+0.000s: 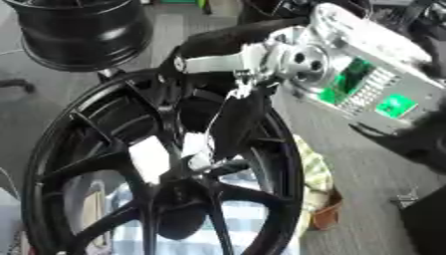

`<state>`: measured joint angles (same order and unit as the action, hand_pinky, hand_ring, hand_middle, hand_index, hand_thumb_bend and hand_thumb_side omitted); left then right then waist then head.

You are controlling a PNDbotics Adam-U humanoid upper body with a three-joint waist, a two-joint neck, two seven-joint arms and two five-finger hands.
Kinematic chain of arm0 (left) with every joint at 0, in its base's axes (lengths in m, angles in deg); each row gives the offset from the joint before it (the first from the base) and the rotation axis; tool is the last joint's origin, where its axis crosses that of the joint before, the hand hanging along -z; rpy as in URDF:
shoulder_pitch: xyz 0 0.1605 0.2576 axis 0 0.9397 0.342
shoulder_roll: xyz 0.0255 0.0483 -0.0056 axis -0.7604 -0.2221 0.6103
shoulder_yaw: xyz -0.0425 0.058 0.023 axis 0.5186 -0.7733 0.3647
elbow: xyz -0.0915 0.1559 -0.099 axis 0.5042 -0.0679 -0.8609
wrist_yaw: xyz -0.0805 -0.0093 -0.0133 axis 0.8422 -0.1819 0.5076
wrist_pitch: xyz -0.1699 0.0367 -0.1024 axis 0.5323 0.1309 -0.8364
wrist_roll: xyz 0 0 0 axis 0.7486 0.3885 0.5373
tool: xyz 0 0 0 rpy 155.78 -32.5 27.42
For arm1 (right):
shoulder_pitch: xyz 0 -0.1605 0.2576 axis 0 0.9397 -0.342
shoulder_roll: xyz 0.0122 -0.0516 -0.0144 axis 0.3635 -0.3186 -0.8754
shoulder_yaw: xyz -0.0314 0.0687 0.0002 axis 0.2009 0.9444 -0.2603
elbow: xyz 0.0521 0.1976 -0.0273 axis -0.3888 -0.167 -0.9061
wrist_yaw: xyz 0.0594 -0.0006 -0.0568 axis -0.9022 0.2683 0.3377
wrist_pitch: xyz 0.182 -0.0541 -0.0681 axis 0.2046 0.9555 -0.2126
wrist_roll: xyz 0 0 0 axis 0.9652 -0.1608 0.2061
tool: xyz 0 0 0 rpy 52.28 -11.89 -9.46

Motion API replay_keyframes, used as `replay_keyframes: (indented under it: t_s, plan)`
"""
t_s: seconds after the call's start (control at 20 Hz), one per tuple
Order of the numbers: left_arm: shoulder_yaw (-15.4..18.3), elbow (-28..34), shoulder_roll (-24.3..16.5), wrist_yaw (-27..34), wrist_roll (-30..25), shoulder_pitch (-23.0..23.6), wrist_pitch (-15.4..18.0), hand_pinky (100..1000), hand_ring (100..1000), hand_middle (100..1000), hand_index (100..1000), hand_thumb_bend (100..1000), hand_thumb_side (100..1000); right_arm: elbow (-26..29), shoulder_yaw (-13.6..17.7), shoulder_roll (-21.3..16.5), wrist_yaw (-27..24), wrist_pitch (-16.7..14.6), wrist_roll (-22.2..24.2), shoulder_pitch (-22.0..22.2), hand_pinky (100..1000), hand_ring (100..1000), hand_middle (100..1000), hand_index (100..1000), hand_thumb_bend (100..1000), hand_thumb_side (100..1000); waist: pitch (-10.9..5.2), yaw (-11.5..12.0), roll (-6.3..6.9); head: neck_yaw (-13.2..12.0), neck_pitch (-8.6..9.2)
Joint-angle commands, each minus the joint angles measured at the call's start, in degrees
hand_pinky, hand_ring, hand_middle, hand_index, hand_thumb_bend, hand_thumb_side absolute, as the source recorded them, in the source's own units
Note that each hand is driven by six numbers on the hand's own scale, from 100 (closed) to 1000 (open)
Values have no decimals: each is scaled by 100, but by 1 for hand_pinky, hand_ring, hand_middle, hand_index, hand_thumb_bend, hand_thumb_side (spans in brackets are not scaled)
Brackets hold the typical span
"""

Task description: Pull the pin out of the wheel hub.

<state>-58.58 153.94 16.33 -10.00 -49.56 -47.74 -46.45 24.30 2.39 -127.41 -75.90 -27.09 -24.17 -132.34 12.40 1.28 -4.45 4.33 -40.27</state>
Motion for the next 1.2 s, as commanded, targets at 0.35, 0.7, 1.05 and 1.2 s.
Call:
replay_keyframes:
  t_s: [0.35, 0.7, 1.05, 1.2]
  plan:
    - [5, 96, -62, 44, -55, -49, 15, 766, 873, 744, 874, 284, 746, -295, -26, 153, 192, 889, 693, 139, 808, 791, 756, 817, 555, 315, -44, 21, 63, 50, -3]
    - [3, 96, -37, 48, -76, -47, 24, 765, 873, 745, 874, 281, 748, -639, -59, 250, 344, 879, 562, 351, 798, 778, 738, 806, 559, 296, -20, 51, 64, 63, 16]
    - [-2, 96, -25, 52, -103, -50, 34, 766, 874, 745, 874, 279, 749, -886, -89, 305, 444, 825, 544, 502, 791, 770, 726, 799, 559, 287, -11, 63, 67, 77, 30]
    - [-1, 96, -19, 51, -110, -45, 36, 766, 874, 746, 874, 279, 749, -963, -89, 305, 488, 815, 559, 568, 788, 768, 723, 797, 562, 285, -6, 67, 67, 83, 32]
